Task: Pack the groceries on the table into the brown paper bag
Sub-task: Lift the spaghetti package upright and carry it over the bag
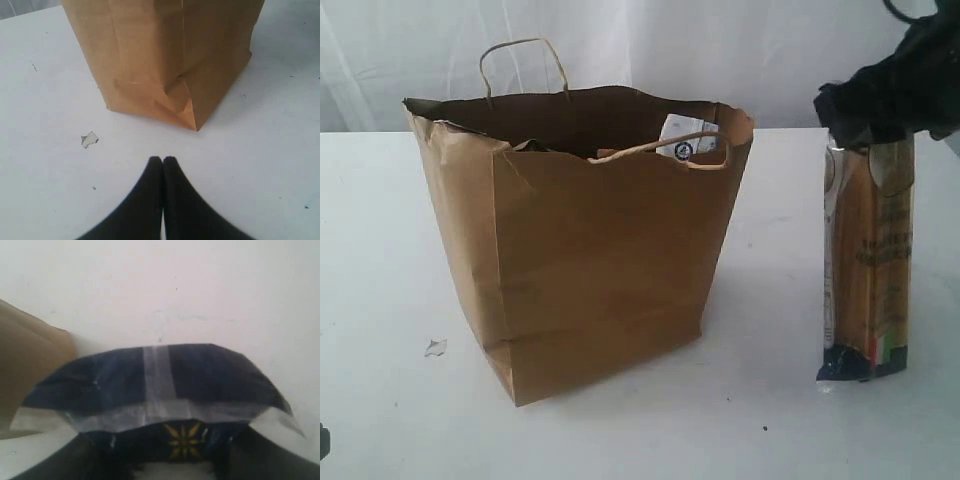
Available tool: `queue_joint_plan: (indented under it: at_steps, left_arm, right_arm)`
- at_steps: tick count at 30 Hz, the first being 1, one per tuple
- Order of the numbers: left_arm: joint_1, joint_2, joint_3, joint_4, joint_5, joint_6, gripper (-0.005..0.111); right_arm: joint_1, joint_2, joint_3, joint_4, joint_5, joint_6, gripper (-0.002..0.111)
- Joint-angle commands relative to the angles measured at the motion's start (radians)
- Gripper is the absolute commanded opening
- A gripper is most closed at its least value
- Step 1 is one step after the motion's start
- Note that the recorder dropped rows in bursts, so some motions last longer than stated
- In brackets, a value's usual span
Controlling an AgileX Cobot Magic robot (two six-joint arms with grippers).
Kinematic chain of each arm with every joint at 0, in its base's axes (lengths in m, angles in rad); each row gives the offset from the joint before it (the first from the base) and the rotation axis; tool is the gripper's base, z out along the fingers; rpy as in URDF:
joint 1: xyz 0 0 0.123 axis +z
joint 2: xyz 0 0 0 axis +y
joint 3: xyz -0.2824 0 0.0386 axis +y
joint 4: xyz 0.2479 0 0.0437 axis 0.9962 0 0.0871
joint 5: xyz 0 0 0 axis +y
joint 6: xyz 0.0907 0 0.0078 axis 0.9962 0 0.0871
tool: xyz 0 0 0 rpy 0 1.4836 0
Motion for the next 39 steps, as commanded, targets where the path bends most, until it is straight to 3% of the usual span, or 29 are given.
queue_joint_plan:
  at_steps: [1,11,26,39]
  left_arm:
    - [-0.003,-0.008,0.004,-0.006,0.0,-0.005,0.0]
    - [-0.003,-0.008,0.004,-0.006,0.0,-0.005,0.0]
    - [-0.003,-0.008,0.004,-0.006,0.0,-0.005,0.0]
    - [-0.003,-0.008,0.004,-0.006,0.0,-0.005,0.0]
  right_arm:
    - [0.001,-0.086,-0.007,-0.012,-0.026,0.005,0.0]
    - [0.011,-0.232,-0.048,0.047,-0.121,-0.06,0.0]
    - [0.133,-0.247,-0.343,0.045,-0.186,-0.155,0.0]
    - [0.378,-0.062,-0.546,0.077,-0.221,-0.216,0.0]
